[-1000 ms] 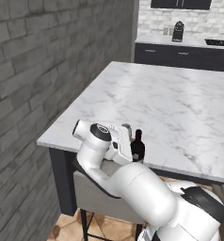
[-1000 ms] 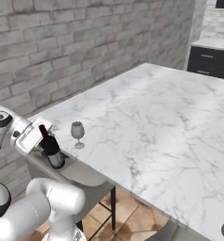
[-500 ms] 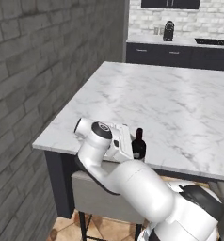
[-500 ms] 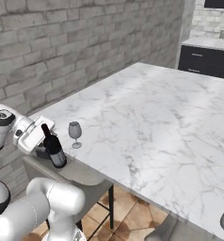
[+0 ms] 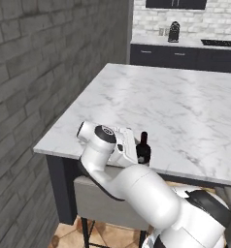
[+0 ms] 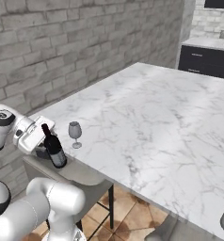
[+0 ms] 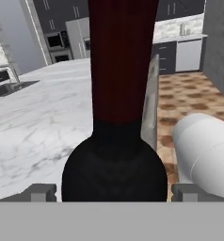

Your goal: There is a wine glass and glass cup on the dining counter. Place the wine bottle next to the wine glass and the juice bottle next to the glass cup.

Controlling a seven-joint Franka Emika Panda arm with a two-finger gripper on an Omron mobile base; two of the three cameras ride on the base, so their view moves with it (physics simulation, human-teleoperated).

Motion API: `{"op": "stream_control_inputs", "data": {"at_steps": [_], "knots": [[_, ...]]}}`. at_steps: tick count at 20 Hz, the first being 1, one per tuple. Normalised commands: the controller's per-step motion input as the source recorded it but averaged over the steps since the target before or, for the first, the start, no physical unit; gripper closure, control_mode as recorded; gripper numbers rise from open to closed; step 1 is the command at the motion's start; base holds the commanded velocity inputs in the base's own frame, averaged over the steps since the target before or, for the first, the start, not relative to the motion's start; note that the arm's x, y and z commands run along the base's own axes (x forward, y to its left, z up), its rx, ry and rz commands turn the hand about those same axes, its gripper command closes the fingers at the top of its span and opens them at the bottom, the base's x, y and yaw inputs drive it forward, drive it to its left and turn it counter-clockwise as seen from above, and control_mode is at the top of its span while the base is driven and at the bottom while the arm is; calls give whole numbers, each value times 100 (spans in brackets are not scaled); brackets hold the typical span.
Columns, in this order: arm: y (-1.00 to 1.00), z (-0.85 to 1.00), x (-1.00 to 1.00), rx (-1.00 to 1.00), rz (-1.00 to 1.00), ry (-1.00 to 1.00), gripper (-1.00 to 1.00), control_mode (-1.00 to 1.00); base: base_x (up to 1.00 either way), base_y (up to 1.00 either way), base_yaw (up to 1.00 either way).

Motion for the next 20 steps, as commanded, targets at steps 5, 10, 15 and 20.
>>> {"op": "stream_control_inputs", "data": {"at_steps": [5,10,15,20], "knots": [[-16,4,0,3,1,1,100,-100,0,-3,1],[-37,17,0,8,10,5,100,-100,0,0,0],[-41,21,0,5,26,7,100,-100,0,0,0],[-45,16,0,2,35,8,100,-100,0,0,0]]}}
